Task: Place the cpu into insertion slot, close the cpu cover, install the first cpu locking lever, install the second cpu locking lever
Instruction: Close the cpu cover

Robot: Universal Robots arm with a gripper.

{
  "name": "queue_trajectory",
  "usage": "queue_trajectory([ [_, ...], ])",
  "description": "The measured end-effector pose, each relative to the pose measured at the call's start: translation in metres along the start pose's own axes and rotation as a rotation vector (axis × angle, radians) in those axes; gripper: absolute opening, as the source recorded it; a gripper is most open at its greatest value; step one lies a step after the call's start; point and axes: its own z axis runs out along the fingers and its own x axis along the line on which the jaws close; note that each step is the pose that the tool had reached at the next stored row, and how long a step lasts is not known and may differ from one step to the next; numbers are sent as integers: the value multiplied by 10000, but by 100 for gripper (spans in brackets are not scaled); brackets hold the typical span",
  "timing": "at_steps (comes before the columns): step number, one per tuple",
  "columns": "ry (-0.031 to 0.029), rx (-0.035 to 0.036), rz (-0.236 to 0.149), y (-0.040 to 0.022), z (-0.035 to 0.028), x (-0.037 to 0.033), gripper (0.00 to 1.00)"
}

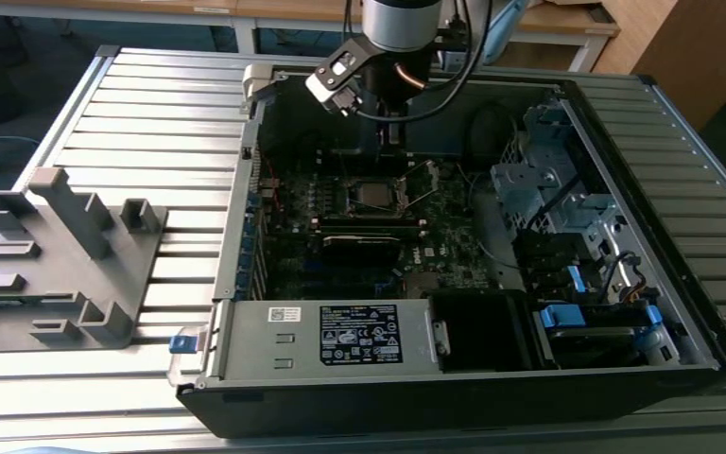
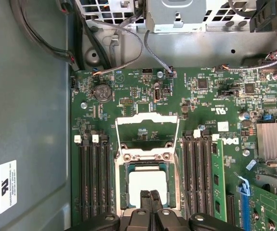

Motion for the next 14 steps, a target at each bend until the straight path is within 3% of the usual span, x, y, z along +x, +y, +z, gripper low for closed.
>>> queue_trajectory([
  [10, 1, -1, 1, 23, 1, 1, 10],
  [14, 2, 0, 3, 76, 4, 4, 10],
])
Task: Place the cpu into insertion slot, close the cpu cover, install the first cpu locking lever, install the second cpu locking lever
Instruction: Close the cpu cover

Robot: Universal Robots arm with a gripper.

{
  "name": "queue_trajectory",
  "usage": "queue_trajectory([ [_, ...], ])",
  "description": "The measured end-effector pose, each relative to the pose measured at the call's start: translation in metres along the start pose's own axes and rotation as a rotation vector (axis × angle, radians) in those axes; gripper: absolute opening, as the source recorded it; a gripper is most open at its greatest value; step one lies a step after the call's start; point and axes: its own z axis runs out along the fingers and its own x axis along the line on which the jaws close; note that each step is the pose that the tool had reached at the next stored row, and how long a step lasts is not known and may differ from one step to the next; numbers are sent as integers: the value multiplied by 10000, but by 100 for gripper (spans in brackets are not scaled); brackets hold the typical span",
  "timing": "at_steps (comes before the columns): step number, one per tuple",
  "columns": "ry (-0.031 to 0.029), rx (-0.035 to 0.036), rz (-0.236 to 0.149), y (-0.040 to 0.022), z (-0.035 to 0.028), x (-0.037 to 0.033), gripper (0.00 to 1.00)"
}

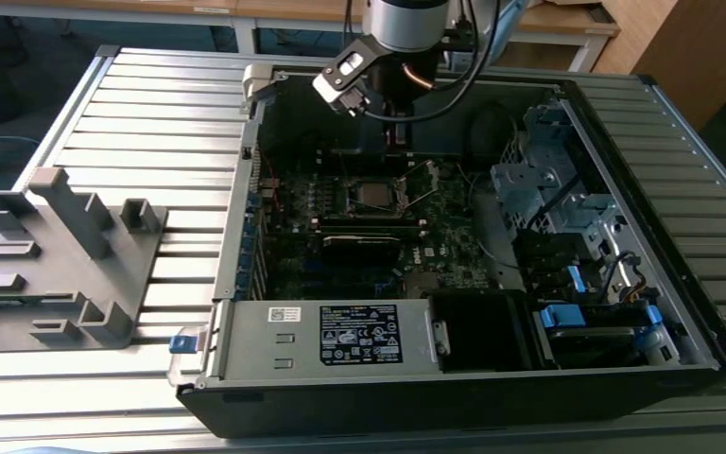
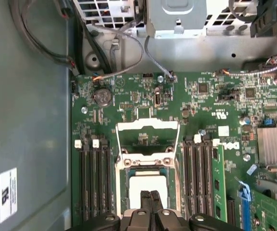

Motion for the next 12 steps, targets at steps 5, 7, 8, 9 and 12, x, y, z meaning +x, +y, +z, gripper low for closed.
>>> queue_trajectory([
  [5, 1, 0, -1, 50, 2, 2, 10],
  [7, 0, 1, 0, 51, -7, 2, 10],
  [8, 16, 1, 1, 51, -11, 2, 10],
  [9, 29, 0, 1, 51, -13, 2, 10],
  [12, 32, 0, 0, 53, -14, 3, 10],
])
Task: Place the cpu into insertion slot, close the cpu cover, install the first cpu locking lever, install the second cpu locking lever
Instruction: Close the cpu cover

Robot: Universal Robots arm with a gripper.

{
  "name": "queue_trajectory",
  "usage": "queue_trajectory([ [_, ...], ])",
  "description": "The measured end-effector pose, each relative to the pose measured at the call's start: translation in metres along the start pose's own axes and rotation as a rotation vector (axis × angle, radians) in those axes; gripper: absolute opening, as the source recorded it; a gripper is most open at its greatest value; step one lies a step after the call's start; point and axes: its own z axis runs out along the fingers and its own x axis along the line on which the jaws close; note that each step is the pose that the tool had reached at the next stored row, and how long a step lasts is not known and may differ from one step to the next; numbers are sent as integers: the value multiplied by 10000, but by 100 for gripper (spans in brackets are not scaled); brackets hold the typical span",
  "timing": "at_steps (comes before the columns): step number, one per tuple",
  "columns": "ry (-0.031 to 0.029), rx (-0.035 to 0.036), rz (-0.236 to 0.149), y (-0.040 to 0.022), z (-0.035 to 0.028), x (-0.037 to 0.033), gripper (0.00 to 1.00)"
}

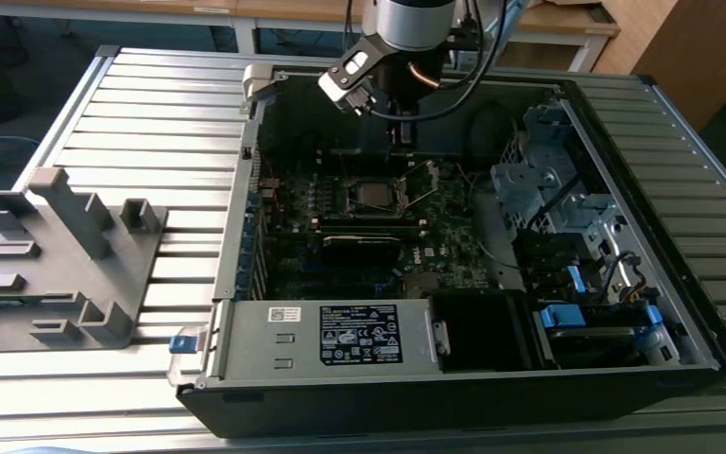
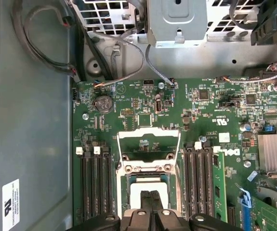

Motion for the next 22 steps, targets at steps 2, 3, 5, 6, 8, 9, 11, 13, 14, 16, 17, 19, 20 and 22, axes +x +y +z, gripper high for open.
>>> queue_trajectory([
  [2, 12, 2, 0, 21, 0, 1, 10],
  [3, 18, 3, 2, 36, 0, 1, 10],
  [5, 25, 4, 2, 67, 3, 3, 10],
  [6, 27, 3, 2, 86, 4, 4, 10],
  [8, 29, 2, 2, 153, 8, 7, 10],
  [9, 29, 2, 3, 174, 9, 8, 10],
  [11, 29, 3, 1, 215, 11, 10, 10],
  [13, 30, 2, 2, 257, 15, 12, 10],
  [14, 29, 3, 3, 279, 16, 13, 10],
  [16, 30, 2, 2, 337, 20, 16, 10],
  [17, 29, 3, 2, 365, 22, 17, 10],
  [19, 27, 3, 2, 416, 25, 19, 10],
  [20, 27, 4, 2, 439, 26, 21, 10],
  [22, 29, 3, 3, 483, 30, 23, 10],
])
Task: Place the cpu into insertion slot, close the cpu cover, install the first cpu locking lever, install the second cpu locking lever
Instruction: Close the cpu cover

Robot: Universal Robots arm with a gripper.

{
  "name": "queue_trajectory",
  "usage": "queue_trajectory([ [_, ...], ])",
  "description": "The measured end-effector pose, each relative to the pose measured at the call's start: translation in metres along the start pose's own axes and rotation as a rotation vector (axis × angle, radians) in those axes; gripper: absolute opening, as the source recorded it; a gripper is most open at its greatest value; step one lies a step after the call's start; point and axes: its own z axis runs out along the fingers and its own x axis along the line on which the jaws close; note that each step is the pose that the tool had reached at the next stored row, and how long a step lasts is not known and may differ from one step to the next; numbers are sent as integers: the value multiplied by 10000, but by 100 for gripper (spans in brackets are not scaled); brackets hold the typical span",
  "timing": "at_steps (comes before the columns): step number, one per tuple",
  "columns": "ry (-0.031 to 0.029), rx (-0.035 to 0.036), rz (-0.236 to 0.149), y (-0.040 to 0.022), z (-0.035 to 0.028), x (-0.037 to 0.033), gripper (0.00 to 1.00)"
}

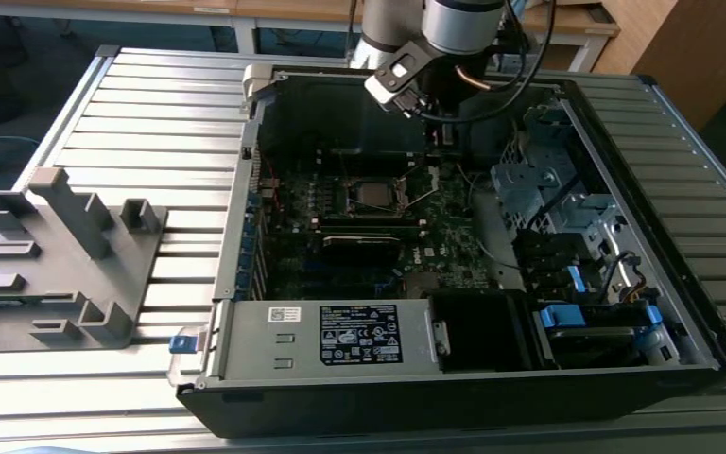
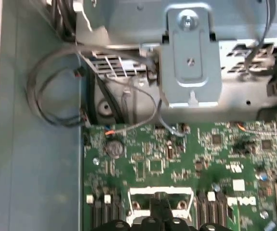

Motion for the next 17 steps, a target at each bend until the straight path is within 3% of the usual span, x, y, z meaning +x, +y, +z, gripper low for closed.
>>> queue_trajectory([
  [9, 2, 0, -1, 169, 12, 8, 10],
  [17, 2, 0, 2, 266, 34, 15, 10],
])
